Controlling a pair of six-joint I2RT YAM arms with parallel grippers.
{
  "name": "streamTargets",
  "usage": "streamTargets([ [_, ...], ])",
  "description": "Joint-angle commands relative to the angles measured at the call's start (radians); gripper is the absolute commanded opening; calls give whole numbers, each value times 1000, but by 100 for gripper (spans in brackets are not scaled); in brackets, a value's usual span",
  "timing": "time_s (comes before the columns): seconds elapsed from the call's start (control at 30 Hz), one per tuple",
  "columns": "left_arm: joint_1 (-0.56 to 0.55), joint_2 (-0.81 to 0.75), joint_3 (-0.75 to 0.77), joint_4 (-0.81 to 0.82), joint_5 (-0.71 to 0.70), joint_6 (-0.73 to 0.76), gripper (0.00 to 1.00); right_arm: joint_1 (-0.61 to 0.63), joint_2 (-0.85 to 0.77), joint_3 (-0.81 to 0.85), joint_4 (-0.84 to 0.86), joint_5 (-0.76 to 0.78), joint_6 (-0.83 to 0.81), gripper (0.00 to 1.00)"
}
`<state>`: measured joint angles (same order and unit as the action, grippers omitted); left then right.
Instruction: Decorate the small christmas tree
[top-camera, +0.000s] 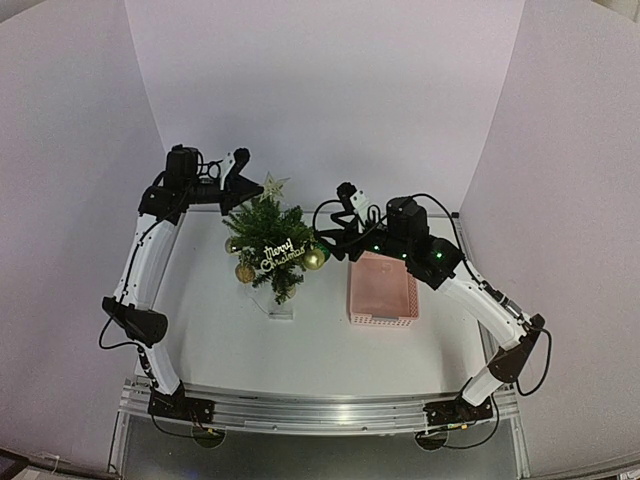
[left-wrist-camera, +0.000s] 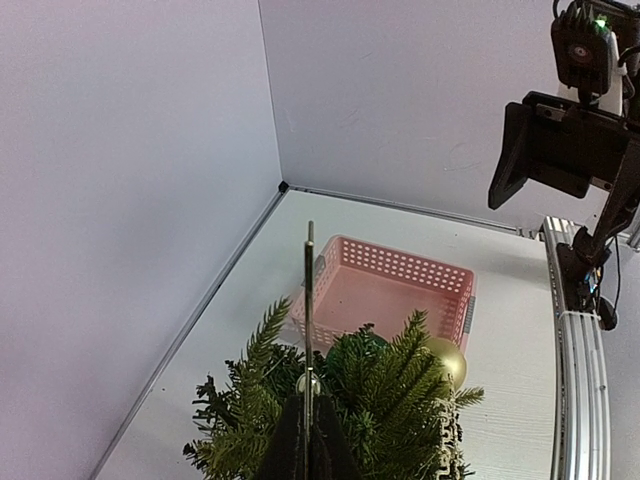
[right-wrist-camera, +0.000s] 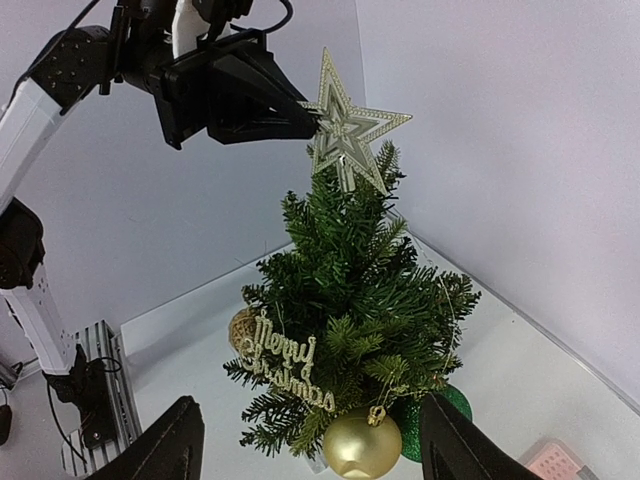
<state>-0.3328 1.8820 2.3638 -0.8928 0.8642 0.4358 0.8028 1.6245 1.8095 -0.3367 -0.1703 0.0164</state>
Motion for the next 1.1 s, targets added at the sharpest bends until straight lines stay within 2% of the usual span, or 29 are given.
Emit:
streamTargets([
  [0.0,0,9,43,-24,7,-27,0,-4,-29,4,30,-13,12,71],
  [0.37,0,7,38,-43,16,-40,0,-4,-37,-5,32,-6,13,71],
  [0.53,1,6,-11,-60,4,-31,0,-4,-42,-8,31,-5,13,71],
  [0.7,0,-3,-61,-42,47,-14,0,-4,-46,-14,31,-5,17,71],
  [1.07,8,11,-61,-72,93,42,0,-4,-64,-25,31,-3,16,71],
])
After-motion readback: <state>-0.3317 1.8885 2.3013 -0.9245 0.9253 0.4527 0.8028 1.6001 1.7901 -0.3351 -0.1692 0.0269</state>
